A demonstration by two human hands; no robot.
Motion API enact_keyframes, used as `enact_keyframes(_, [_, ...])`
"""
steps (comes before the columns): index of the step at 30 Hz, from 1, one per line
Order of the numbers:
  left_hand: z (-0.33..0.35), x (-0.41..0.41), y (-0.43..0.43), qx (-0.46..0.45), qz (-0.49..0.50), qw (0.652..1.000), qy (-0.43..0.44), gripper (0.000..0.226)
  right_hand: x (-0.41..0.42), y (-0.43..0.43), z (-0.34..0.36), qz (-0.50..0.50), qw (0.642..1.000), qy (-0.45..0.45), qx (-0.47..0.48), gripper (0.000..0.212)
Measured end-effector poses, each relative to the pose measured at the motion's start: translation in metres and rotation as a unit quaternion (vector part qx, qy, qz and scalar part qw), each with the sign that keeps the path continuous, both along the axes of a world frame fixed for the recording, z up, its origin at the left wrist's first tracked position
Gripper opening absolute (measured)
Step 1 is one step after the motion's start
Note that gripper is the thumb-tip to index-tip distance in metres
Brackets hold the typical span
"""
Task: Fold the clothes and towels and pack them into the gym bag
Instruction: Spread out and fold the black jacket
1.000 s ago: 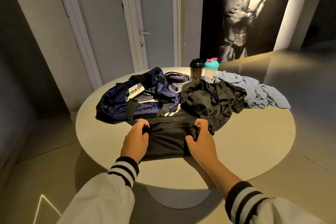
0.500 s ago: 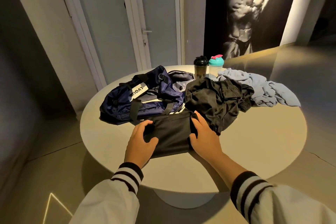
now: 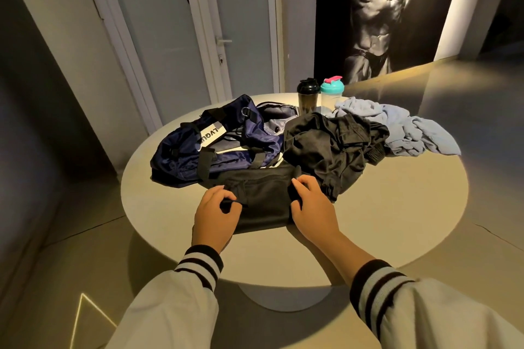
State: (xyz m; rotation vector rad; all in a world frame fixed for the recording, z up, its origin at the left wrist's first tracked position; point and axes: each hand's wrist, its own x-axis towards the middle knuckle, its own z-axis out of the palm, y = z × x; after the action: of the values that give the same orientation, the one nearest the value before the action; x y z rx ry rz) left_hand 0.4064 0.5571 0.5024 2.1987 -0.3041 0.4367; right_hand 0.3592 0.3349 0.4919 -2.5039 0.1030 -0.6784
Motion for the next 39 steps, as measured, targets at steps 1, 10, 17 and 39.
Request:
enact_keyframes(1, [0.000,-0.002,0.000,-0.005,-0.019,1.000,0.000,0.015,0.001,-0.001,-0.001,-0.001,1.000,-0.006,0.001,0.047])
enact_keyframes(10, [0.004,0.000,0.004,-0.060,-0.072,0.994,0.056,0.040,0.012,-0.003,-0.005,0.011,0.999,0.016,0.046,0.054])
enact_keyframes(17, [0.001,0.004,0.005,-0.018,-0.056,0.998,0.024,0.022,0.011,-0.003,-0.004,-0.030,0.999,-0.004,0.032,0.055])
enact_keyframes(39, [-0.001,-0.003,0.000,0.047,-0.072,0.996,-0.012,0.023,-0.004,0.009,-0.004,0.003,0.988,0.050,-0.143,0.047])
